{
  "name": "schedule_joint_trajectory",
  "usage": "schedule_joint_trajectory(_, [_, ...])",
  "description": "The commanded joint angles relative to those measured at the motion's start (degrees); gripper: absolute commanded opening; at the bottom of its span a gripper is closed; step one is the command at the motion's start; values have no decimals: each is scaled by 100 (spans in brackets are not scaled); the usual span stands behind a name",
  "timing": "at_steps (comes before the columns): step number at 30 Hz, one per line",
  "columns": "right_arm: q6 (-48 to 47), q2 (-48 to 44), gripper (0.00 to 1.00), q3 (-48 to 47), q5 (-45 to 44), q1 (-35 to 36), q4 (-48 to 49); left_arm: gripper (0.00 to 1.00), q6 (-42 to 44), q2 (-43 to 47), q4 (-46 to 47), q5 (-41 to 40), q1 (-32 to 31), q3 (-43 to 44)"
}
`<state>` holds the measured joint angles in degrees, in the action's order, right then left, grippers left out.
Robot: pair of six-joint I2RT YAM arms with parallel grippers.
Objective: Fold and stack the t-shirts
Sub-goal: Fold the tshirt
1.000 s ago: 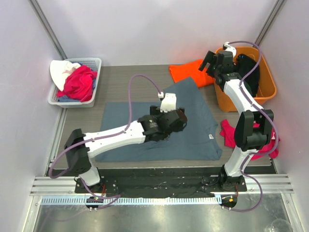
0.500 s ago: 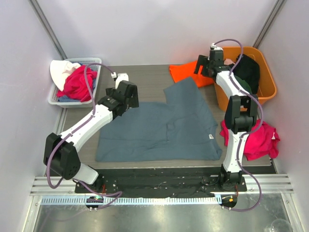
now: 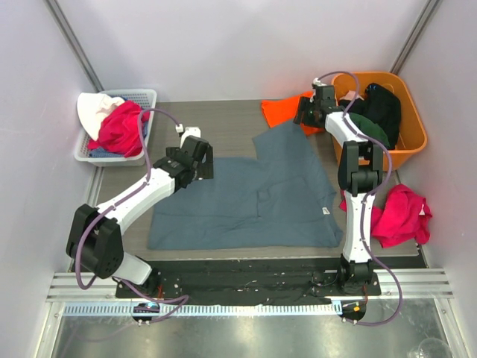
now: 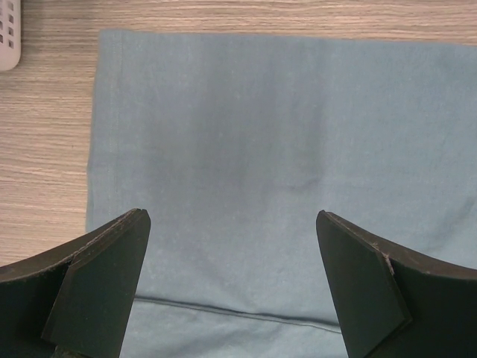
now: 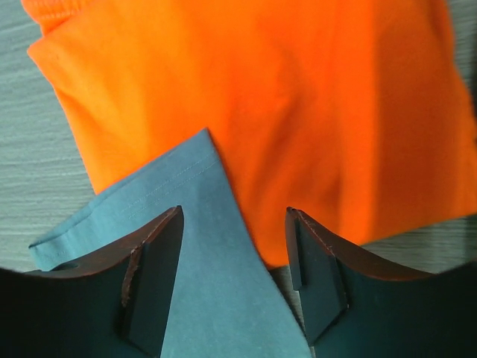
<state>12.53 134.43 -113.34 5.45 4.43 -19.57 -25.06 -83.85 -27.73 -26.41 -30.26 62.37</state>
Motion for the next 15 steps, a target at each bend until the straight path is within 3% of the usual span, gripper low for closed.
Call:
schedule_joint_trajectory(1, [-67, 74, 63, -311, 430, 49, 138, 100, -25, 203, 320, 66, 47, -76])
schedule_joint_trajectory(15, [56, 716, 58, -1164, 773, 120, 138, 100, -96, 326, 391, 84, 196, -401])
